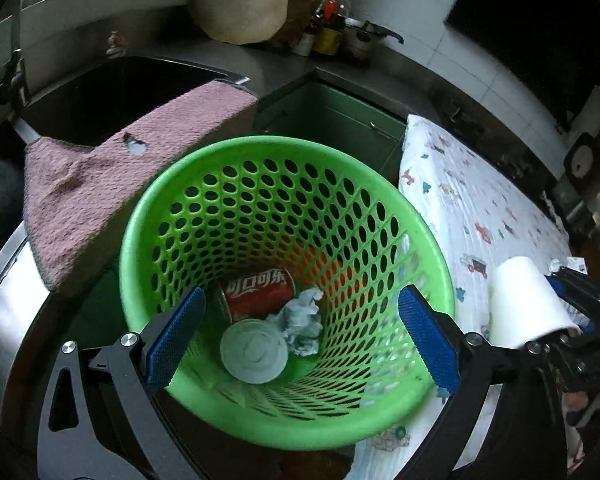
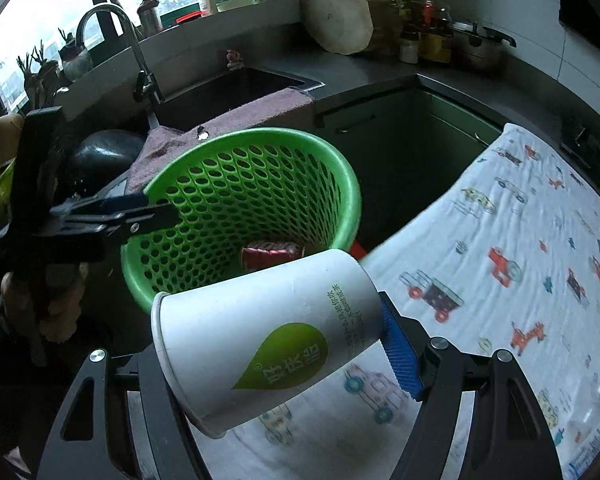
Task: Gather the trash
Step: 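Release the lid into the basket with the left gripper while the right gripper carries the cup over, then drop the white paper cup into the green basket with the right gripper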
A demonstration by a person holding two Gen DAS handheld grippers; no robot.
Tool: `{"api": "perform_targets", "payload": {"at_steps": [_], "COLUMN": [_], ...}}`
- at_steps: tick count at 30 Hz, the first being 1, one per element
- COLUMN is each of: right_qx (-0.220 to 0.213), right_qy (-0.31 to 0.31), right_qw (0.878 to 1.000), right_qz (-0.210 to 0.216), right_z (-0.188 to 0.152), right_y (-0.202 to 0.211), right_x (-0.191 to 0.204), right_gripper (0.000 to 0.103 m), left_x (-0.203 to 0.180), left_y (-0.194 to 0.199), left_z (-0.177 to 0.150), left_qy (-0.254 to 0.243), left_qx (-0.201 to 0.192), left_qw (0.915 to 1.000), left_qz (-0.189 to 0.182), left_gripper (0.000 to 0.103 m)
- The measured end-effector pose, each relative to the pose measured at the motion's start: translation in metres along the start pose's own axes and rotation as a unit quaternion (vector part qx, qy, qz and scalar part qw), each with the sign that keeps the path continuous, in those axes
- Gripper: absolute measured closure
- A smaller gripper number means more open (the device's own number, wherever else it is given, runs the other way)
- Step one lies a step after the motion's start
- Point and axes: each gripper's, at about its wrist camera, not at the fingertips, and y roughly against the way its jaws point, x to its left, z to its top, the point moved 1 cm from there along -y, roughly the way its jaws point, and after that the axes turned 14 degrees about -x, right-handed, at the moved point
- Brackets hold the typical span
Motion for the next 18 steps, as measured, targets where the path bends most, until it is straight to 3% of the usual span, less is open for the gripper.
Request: {"api": "perform_targets", "payload": {"at_steps": [13, 16, 18], "right_qx": [0.003, 0.0, -0.003], "right_qy": [0.022, 0.021, 0.018], "right_qw": [1.0, 1.0, 1.0], "right_qz": [-0.007, -0.008, -0.005], "right_z": [0.014, 0.015, 0.016], "right_y": [-0.053, -0.06, -0.062], "right_x": [0.041, 0.045, 0.046], "right_gripper": [0.033, 0.021, 0.02], "left_x": [0.025, 0.027, 0.028], "left_y": [0.045, 0.049, 0.051], "left_z": [-0.004, -0.006, -0.007], "left_qy": [0.022, 0.026, 0.029], "left_qx": [-0.035, -0.037, -0.037], "left_qw": [0.9987, 0.9985, 0.9984], "left_qz": [0.03, 0.031, 0.031], "left_gripper": [0.007, 0.007, 0.007]}}
